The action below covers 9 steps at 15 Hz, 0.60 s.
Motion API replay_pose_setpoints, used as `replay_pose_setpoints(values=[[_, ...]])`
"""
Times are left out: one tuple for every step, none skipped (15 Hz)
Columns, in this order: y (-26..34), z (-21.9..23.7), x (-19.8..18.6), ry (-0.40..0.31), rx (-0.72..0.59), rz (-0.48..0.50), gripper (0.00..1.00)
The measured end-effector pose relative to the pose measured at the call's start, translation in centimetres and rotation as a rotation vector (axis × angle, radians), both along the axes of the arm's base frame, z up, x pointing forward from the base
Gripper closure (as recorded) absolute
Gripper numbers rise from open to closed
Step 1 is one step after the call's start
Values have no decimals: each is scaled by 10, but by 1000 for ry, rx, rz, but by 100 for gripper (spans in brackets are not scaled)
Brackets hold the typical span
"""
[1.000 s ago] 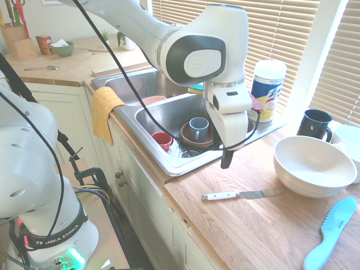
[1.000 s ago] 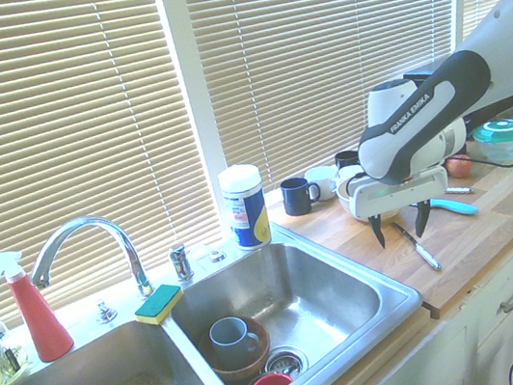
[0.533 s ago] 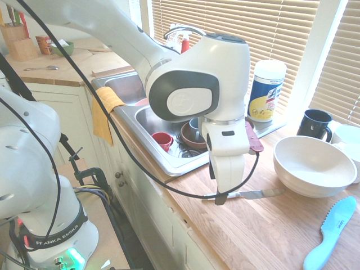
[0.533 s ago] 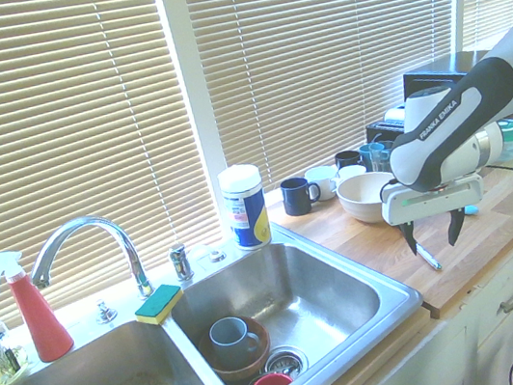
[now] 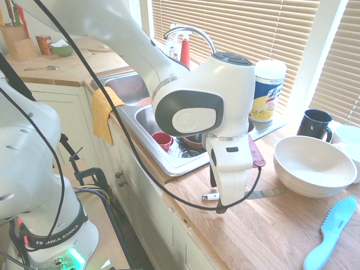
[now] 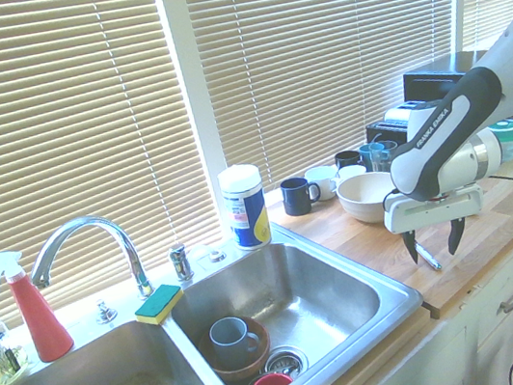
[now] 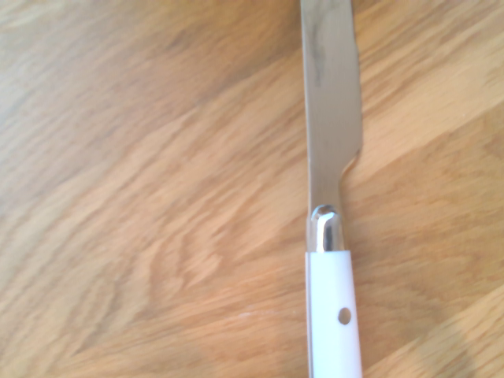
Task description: Put the knife into the sink
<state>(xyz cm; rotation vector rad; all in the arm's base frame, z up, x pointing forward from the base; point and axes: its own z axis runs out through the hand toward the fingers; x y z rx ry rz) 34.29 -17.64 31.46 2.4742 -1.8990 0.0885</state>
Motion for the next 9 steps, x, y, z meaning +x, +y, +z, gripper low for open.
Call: replay_pose_setpoints(values=[[0,0,0,-2,0,1,100],[-1,0,0,-4,0,2,100],[-1,0,0,-4,1,3,100],[-2,0,0,-5,1,5,100],[-2,0,0,-7,2,7,100],[-3,0,-1,-7,3,8,100],[-3,0,-1,-9,4,8,100],[-3,0,-1,-10,5,10,100],[-4,0,-1,-11,5,13,100]])
